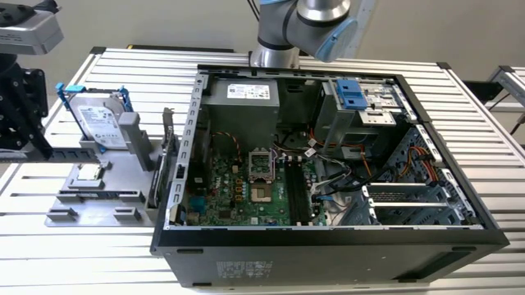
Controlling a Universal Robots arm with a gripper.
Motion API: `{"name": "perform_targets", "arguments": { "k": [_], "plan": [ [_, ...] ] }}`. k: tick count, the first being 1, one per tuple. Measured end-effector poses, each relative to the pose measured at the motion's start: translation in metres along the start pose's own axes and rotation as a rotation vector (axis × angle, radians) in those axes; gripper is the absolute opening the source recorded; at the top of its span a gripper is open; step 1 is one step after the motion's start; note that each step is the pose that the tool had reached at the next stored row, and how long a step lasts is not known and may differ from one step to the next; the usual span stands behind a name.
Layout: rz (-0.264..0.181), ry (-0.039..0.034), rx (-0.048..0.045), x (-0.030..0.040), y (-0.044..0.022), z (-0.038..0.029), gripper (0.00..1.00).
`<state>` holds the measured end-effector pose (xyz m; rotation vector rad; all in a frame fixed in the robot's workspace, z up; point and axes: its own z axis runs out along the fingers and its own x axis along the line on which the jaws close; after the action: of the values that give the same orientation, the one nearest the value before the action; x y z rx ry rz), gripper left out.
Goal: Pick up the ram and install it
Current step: 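Pick up the ram and move it above insertion slot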
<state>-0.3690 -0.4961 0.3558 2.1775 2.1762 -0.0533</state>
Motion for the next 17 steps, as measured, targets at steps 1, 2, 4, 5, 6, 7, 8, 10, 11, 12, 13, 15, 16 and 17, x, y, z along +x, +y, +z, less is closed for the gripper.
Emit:
{"name": "perform_targets", "arguments": {
  "k": [1, 2, 4, 5, 6, 7, 8, 10, 11, 12, 13, 15, 16, 17],
  "plan": [
    [0.000, 0.0000, -0.0001, 0.0000, -0.0001, -0.0004, 0.00],
    [0.000, 0.0000, -0.0001, -0.0001, -0.0002, -0.0009, 0.00],
    [0.000, 0.0000, 0.0000, -0.0001, -0.0003, -0.0019, 0.00],
    [0.000, 0.0000, -0.0001, -0.0002, -0.0003, -0.0024, 0.00],
    [0.000, 0.0001, -0.0001, -0.0002, -0.0004, -0.0029, 0.00],
    [0.000, 0.0000, -0.0001, -0.0002, -0.0004, -0.0034, 0.00],
    [0.000, 0.0000, -0.0001, -0.0003, -0.0004, -0.0039, 0.00],
    [0.000, 0.0000, -0.0001, -0.0003, -0.0004, -0.0049, 0.00],
    [0.000, 0.0000, 0.0000, -0.0004, -0.0004, -0.0055, 0.00],
    [0.000, 0.0000, -0.0001, -0.0004, -0.0004, -0.0061, 0.00],
    [0.000, -0.0001, -0.0001, -0.0005, -0.0004, -0.0068, 0.00],
    [0.000, 0.0000, -0.0001, -0.0005, -0.0004, -0.0081, 0.00],
    [0.000, 0.0000, -0.0001, -0.0006, -0.0004, -0.0087, 0.00],
    [0.000, 0.0001, -0.0001, -0.0006, -0.0004, -0.0093, 0.00]
  ]
}}
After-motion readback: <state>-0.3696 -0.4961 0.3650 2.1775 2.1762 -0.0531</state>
